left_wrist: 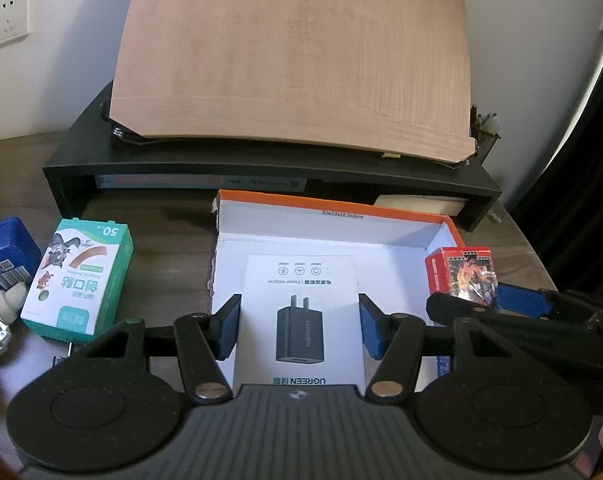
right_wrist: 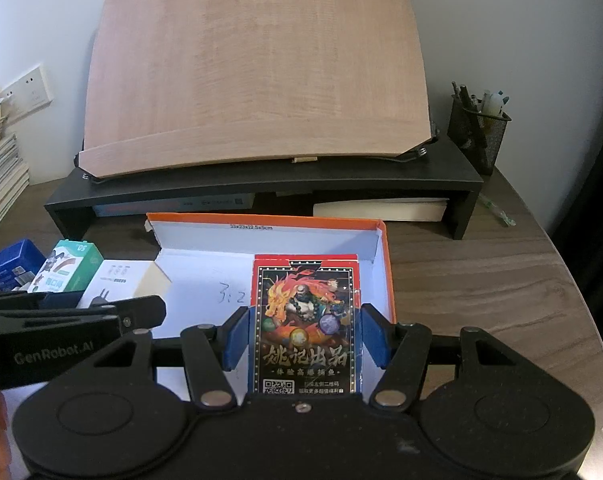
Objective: Organize rigid objects
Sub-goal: 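Lower the UGREEN box with the left tool while the right tool lowers the card box into the tray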
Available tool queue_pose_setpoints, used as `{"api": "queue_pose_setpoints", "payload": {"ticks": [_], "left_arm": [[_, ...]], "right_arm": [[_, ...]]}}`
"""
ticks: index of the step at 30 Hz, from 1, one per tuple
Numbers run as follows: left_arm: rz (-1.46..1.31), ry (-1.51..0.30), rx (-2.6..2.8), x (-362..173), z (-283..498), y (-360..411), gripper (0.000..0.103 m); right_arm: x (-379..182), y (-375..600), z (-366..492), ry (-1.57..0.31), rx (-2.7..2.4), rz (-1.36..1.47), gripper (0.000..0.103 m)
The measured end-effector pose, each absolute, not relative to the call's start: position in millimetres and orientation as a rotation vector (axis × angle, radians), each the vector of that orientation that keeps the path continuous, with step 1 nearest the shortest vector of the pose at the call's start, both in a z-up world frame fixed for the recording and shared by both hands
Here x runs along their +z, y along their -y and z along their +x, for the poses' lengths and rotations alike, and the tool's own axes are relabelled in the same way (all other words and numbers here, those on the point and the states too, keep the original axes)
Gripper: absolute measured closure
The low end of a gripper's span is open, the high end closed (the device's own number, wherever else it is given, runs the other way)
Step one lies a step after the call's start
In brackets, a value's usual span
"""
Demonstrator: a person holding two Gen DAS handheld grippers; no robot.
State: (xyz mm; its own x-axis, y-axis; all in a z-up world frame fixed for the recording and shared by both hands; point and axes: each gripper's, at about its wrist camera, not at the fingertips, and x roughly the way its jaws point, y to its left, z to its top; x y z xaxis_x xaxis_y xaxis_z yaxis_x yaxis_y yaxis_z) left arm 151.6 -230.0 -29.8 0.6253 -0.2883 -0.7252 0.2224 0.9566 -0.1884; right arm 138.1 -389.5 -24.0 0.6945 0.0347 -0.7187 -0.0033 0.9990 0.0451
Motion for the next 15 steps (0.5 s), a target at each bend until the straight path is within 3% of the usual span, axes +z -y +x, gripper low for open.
{"api": "queue_pose_setpoints", "payload": {"ticks": [15], "left_arm": [[-0.077, -0.885, -0.293, -40.2, 171.0, 233.7, 0.044]], "right_arm": [[-35.5, 392.6, 157.6, -0.827, 0.020, 0.041, 0.032]]}}
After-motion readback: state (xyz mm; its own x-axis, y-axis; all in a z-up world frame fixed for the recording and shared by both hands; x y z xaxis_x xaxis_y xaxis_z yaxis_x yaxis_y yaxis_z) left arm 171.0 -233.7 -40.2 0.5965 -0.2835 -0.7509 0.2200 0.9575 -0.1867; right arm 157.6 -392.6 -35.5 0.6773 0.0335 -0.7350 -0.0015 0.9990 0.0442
